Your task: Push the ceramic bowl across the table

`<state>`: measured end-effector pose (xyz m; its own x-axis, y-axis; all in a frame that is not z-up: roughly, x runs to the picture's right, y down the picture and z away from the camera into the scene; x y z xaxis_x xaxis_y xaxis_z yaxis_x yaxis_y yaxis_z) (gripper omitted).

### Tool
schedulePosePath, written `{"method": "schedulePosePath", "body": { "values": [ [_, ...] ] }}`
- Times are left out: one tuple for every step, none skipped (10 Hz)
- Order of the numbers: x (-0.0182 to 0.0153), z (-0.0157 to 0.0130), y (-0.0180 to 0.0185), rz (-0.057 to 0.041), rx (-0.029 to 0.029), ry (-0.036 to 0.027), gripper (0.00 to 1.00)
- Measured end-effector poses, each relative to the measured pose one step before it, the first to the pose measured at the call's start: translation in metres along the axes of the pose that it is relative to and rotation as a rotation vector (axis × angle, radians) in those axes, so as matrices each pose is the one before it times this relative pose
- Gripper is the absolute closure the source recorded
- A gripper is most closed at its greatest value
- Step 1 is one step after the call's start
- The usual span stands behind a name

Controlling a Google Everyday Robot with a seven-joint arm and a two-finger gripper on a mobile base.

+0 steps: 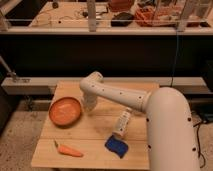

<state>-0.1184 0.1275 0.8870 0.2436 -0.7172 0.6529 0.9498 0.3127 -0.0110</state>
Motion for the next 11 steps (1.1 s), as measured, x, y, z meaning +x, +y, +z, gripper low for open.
{"method": "schedulePosePath", "body": {
  "values": [
    [-0.00299, -0.00036, -0.00678, -0.01017, 0.00065, 0.00252, 1.0],
    [-0.00297, -0.00066, -0.0063, -0.01126, -0.00019, 0.00319, 1.0],
    [-0.00246, 0.00007, -0.00511, -0.011, -0.00307, 0.00267, 1.0],
    [-0.00345, 0.00068, -0.00754, -0.0139, -0.00155, 0.00068, 1.0],
    [-0.00413, 0.00213, -0.00859, -0.01448, -0.0019, -0.00098, 1.0],
    [-0.00462, 0.00211, -0.00947, -0.01638, 0.00068, -0.00248, 1.0],
    [-0.00082, 0.00009, -0.00343, -0.00507, 0.0007, 0.00017, 1.0],
    [-0.00344, 0.00072, -0.01339, -0.01845, 0.00431, -0.00296, 1.0],
    [-0.00184, -0.00028, -0.00623, -0.00861, 0.00497, -0.00295, 1.0],
    [0.00137, -0.00094, -0.00084, -0.00375, 0.00212, 0.00204, 1.0],
    [0.00084, -0.00098, 0.00002, -0.00211, 0.00396, -0.00175, 1.0]
  ]
}}
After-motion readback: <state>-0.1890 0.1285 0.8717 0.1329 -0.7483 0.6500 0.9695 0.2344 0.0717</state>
